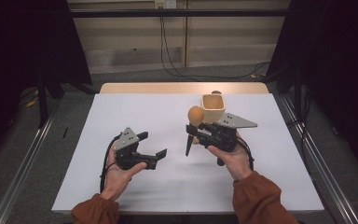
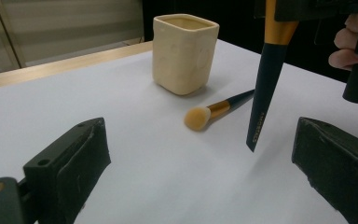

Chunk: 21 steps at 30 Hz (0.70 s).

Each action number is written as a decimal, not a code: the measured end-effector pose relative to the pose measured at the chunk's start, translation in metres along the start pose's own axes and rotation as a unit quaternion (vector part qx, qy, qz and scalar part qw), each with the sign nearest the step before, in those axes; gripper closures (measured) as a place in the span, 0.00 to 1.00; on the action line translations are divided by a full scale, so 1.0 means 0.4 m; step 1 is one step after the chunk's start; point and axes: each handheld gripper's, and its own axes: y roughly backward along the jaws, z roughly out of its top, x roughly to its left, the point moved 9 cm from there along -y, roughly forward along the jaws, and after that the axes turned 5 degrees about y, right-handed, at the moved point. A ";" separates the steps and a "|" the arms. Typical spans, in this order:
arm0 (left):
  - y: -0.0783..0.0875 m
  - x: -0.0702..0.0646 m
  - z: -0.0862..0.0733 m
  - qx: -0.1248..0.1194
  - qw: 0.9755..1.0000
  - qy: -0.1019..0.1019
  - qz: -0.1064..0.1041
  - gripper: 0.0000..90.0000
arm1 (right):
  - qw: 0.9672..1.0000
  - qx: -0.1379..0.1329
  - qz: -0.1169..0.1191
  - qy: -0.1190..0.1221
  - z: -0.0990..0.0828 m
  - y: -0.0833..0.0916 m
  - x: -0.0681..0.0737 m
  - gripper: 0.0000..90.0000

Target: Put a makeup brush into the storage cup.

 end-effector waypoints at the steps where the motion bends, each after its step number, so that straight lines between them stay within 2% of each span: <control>1: 0.004 0.003 -0.003 0.001 1.000 0.001 0.000 0.04 | 1.000 0.000 -0.001 0.000 0.001 0.002 -0.003 0.75; 4: 0.018 0.021 -0.013 0.006 1.000 0.000 0.011 0.04 | 1.000 -0.001 -0.007 0.001 0.006 0.008 -0.015 0.75; 7: 0.033 0.029 -0.011 -0.004 1.000 0.010 0.010 0.04 | 1.000 -0.001 -0.020 -0.003 0.012 0.015 -0.034 0.75; 9: 0.043 0.036 -0.011 -0.007 1.000 0.008 0.022 0.04 | 1.000 -0.004 -0.025 -0.006 0.016 0.021 -0.045 0.75; 13: 0.057 0.046 -0.016 -0.008 1.000 0.012 0.027 0.04 | 0.999 -0.006 -0.037 -0.001 0.026 0.031 -0.065 0.75; 15: 0.070 0.053 -0.019 -0.009 1.000 0.009 0.026 0.04 | 0.999 -0.008 -0.042 0.001 0.033 0.037 -0.075 0.75; 21: 0.111 0.075 -0.028 -0.020 0.999 0.008 0.044 0.04 | 0.998 -0.013 -0.061 -0.003 0.046 0.054 -0.115 0.75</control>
